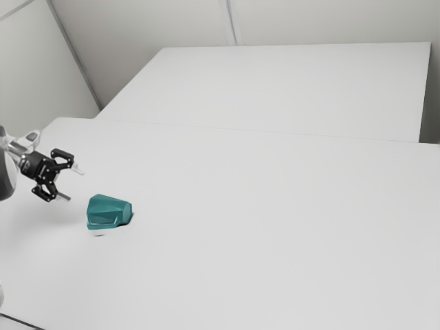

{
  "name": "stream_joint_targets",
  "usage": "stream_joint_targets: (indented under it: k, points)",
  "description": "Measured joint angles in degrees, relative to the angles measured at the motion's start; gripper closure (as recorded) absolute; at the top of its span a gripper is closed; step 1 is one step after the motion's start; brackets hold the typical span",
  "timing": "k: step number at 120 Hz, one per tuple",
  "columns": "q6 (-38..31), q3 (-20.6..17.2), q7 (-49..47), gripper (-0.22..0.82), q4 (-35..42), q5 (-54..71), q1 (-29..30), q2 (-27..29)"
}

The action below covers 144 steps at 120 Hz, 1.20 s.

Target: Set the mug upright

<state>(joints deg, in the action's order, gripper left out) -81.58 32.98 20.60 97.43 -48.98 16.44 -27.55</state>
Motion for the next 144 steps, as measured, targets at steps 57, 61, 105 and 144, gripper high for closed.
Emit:
stream_joint_targets:
  k: [57,61,105,144]
  points:
    - [0.68,-2.72,7.23,0.00,0.30,-1.62,0.60,-2.37]
    - [0.93,-2.87,7.60,0.00,0.31,-1.55,0.60,-2.38]
    - [1.73,-4.18,10.56,0.00,0.95,-1.44,0.61,-2.70]
    - [1.80,-5.12,12.04,0.00,1.07,-1.34,0.61,-3.12]
